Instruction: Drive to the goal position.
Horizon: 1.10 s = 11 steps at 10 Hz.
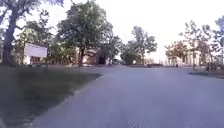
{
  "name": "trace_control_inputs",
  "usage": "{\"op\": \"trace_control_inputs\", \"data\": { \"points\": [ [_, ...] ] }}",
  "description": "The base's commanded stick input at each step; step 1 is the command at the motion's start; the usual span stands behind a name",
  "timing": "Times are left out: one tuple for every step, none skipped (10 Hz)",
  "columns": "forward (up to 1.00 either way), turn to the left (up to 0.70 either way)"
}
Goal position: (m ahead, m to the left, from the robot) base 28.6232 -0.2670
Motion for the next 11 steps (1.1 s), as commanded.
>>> {"op": "trace_control_inputs", "data": {
  "points": [
    [0.5,-0.22],
    [0.5,-0.5],
    [0.5,-0.5],
    [0.5,-0.26],
    [0.5,0.0],
    [0.5,0.0],
    [0.5,0.0],
    [0.5,0.0],
    [0.5,0.0],
    [0.5,0.0],
    [0.5,0.0]
  ]
}}
